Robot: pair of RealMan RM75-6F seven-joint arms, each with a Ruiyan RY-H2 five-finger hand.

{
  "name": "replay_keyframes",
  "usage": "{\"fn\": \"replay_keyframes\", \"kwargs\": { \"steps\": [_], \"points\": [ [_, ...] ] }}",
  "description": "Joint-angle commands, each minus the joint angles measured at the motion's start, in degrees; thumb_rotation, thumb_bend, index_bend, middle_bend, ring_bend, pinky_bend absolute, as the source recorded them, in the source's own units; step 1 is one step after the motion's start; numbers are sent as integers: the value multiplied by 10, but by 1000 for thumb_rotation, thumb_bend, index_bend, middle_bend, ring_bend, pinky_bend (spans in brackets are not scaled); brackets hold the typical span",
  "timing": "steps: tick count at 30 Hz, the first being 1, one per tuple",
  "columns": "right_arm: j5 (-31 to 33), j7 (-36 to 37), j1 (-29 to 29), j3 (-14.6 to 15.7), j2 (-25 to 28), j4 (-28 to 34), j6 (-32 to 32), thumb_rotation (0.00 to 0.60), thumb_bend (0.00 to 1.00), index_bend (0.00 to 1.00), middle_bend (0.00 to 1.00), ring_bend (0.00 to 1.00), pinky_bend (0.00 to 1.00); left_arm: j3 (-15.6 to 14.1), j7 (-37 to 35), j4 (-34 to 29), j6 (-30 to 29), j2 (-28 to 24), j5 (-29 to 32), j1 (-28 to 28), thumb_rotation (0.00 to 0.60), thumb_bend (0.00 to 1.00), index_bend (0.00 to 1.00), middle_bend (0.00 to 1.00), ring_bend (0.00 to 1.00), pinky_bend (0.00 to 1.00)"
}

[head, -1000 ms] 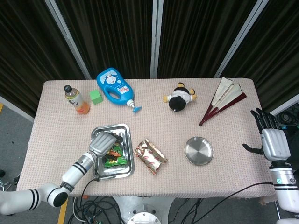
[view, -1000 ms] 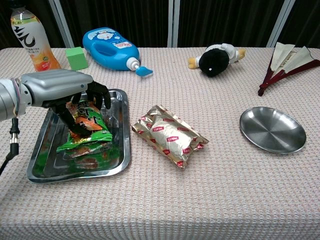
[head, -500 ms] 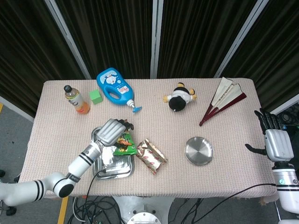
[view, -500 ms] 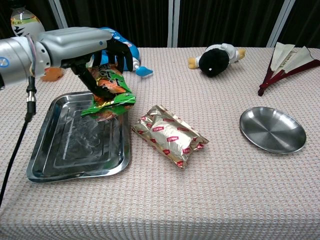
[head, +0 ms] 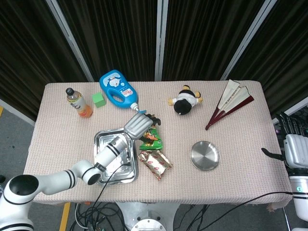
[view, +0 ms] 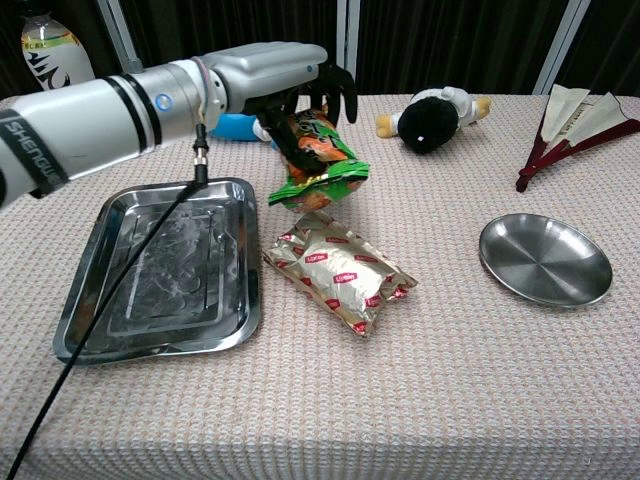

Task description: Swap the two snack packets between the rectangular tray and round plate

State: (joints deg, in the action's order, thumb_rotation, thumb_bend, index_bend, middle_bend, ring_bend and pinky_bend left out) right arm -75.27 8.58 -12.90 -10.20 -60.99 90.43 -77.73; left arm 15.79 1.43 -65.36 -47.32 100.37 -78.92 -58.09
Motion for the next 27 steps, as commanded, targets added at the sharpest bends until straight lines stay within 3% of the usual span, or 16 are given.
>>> {"fn": "replay_keyframes", "kwargs": {
  "steps": [1, 6, 9, 13, 18, 22, 27],
  "points": [
    [4, 6, 2, 0, -2, -6, 4, 600, 0, 0, 0, 0, 0, 0, -39, 45, 8, 33, -17, -26, 600, 199, 327, 394, 370, 523],
    [4, 15, 3, -1, -7, -18, 7, 600, 0, 0, 0, 0, 0, -19, -80, 93, 7, 56, -30, -32, 600, 137, 162, 90, 107, 313],
    [4, 19, 4, -2, -8, -22, 8, 600, 0, 0, 0, 0, 0, -26, -100, 116, -21, 66, -42, -26, 600, 115, 102, 22, 53, 260],
    [1, 18, 3, -3, -8, -22, 9, 600, 0, 0, 0, 0, 0, -37, -109, 118, -39, 55, -54, -19, 600, 104, 91, 17, 51, 246],
    [-1, 14, 3, -5, -9, -19, 8, 600, 0, 0, 0, 0, 0, -39, -93, 59, -72, 2, -55, 4, 600, 92, 91, 22, 51, 244],
    [-1, 11, 0, -6, -10, -18, 12, 600, 0, 0, 0, 0, 0, -50, -66, -37, -84, -63, -48, 33, 600, 90, 91, 41, 51, 245],
    [-1, 11, -4, -7, -12, -21, 20, 600, 0, 0, 0, 0, 0, -93, -23, -160, -107, -135, -67, 76, 600, 86, 91, 72, 51, 247]
  ]
}}
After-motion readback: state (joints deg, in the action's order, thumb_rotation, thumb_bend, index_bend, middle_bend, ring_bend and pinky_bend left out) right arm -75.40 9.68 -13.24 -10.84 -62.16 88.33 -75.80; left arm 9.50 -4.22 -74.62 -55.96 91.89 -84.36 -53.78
